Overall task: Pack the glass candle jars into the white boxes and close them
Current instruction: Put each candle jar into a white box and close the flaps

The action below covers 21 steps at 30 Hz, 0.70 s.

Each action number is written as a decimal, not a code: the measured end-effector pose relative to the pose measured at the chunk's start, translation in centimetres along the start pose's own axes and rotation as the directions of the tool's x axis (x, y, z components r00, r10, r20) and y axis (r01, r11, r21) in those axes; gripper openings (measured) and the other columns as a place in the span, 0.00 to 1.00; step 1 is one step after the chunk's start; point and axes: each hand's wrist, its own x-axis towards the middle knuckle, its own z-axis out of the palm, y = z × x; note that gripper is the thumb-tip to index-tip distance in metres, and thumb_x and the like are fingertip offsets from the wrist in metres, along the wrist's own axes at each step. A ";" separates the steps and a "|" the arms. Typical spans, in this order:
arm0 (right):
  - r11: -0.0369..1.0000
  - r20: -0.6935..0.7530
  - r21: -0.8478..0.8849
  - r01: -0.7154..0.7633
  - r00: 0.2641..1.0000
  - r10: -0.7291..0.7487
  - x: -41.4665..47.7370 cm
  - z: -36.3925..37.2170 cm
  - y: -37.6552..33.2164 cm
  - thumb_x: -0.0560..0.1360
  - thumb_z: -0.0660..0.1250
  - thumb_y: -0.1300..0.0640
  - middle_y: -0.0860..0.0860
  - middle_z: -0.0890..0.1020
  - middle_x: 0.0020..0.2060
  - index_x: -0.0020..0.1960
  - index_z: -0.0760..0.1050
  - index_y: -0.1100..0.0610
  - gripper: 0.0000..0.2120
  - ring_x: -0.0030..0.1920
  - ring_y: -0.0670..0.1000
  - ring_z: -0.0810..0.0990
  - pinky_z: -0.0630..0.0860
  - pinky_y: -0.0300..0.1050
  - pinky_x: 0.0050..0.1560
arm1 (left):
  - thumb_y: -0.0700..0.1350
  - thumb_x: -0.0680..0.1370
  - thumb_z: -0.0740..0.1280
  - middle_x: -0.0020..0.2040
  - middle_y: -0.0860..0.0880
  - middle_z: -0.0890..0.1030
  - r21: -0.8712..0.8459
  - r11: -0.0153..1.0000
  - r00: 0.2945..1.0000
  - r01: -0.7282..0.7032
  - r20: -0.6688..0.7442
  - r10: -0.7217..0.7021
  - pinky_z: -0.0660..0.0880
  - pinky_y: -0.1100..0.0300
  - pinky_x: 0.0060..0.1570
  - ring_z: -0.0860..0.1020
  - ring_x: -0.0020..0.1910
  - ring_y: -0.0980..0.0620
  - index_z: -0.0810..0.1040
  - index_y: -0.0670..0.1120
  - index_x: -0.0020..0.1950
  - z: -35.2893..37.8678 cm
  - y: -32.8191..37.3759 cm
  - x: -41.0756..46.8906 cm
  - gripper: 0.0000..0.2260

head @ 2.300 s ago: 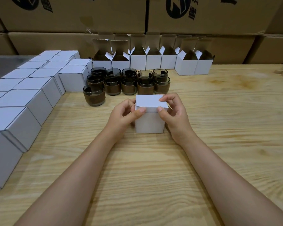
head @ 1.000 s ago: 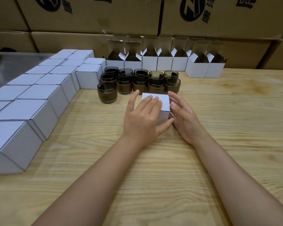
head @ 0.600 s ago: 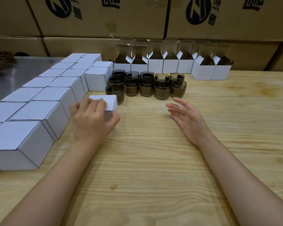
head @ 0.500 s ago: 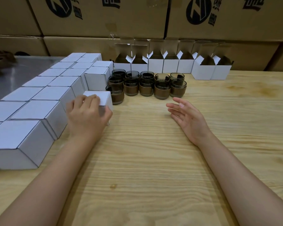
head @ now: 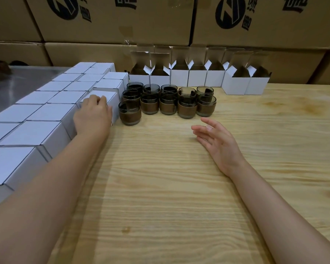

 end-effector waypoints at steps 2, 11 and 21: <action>1.000 -0.010 0.023 -0.002 1.000 0.002 0.1 0.0 0.0 0.78 0.59 0.62 0.56 0.82 0.51 0.59 0.72 0.54 0.11 0.59 0.55 0.77 0.68 0.52 0.69 | 0.46 0.83 0.54 0.61 0.41 0.73 -0.041 0.999 0.999 0.033 0.033 -0.031 0.62 0.51 0.42 0.69 0.61 0.40 0.72 0.40 0.60 0.1 0.0 0.6 0.14; 0.998 -0.022 0.063 -0.007 1.000 0.008 0.0 0.1 -0.1 0.78 0.59 0.63 0.57 0.82 0.50 0.59 0.72 0.54 0.11 0.59 0.57 0.77 0.69 0.52 0.68 | 0.35 0.76 0.57 0.65 0.44 0.68 -0.123 0.988 0.978 0.090 0.200 -0.064 0.65 0.48 0.44 0.65 0.65 0.44 0.65 0.45 0.68 0.5 -0.1 1.8 0.20; 0.998 -0.051 0.054 -0.019 0.998 0.022 -0.1 0.4 -0.2 0.79 0.59 0.63 0.57 0.82 0.49 0.62 0.70 0.56 0.12 0.59 0.58 0.77 0.70 0.52 0.67 | 0.32 0.73 0.62 0.68 0.40 0.71 -0.365 0.927 0.996 -0.084 -0.044 0.073 0.63 0.48 0.65 0.67 0.68 0.39 0.71 0.39 0.69 -1.7 3.9 -2.0 0.23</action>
